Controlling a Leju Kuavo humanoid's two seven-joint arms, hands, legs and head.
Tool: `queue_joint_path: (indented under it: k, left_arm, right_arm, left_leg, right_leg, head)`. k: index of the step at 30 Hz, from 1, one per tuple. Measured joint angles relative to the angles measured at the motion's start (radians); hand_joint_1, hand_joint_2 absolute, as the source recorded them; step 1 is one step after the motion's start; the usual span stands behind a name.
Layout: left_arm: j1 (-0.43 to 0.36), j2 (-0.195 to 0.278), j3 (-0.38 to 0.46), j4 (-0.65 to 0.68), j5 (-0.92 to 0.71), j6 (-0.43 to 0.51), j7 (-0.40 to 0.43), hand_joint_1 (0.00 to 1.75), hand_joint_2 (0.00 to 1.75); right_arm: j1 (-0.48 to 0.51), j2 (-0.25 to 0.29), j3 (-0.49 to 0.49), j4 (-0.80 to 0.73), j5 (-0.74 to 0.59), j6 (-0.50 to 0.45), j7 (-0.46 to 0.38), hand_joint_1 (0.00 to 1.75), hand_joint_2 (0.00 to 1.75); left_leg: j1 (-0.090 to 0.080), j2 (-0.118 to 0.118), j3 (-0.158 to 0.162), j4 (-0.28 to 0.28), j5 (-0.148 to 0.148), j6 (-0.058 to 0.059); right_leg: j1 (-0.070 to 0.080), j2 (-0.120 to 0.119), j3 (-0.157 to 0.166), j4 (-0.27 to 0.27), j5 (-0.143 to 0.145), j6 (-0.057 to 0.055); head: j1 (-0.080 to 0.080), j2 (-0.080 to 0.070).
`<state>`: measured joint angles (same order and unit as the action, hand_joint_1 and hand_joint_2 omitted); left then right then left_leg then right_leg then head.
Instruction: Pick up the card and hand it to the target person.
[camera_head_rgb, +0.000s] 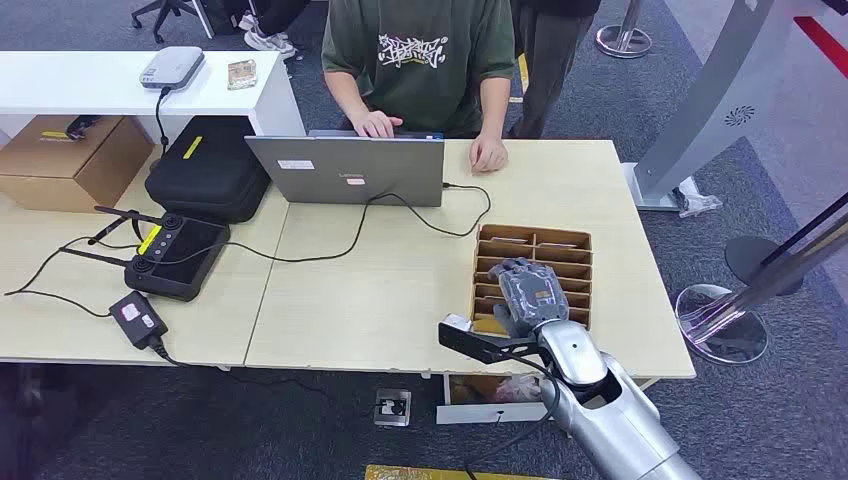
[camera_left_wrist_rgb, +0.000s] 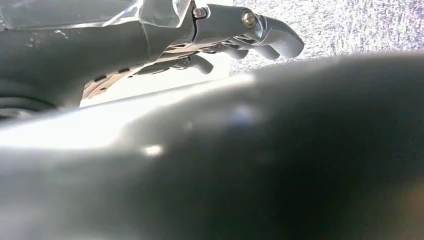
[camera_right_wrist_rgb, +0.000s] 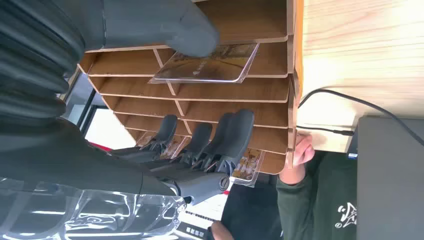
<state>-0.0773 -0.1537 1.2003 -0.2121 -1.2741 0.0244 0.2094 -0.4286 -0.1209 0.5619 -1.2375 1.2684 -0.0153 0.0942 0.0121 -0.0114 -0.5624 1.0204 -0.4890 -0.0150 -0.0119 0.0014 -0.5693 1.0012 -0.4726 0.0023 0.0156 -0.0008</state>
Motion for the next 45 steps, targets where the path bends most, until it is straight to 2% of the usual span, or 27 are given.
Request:
queue_joint_path:
  k: [12, 23, 45]
  left_arm:
    - [0.0, 0.0, 0.001, 0.0, 0.0, 0.0, 0.0, 0.0, 0.0]
    - [0.0, 0.0, 0.002, 0.0, 0.0, 0.0, 0.0, 0.0, 0.0]
    - [0.0, -0.001, 0.002, 0.0, -0.011, -0.003, -0.018, 0.0, 0.0]
  right_arm:
    - [-0.001, 0.005, 0.0, 0.009, 0.0, 0.0, 0.0, 0.8, 1.75]
    - [-0.002, 0.012, 0.0, 0.027, -0.004, 0.0, 0.002, 1.27, 1.75]
    - [0.009, 0.012, 0.0, 0.003, 0.008, -0.027, 0.0, 1.54, 1.75]
  left_leg:
    - [0.0, 0.0, 0.0, 0.0, 0.0, 0.0]
    - [0.0, 0.0, 0.0, 0.0, 0.0, 0.0]
    - [0.0, 0.0, 0.0, 0.0, 0.0, 0.0]
  right_leg:
    - [0.0, 0.0, 0.0, 0.0, 0.0, 0.0]
    - [0.0, 0.0, 0.0, 0.0, 0.0, 0.0]
    - [0.0, 0.0, 0.0, 0.0, 0.0, 0.0]
  head:
    - [0.0, 0.0]
    - [0.0, 0.0]
    - [0.0, 0.0]
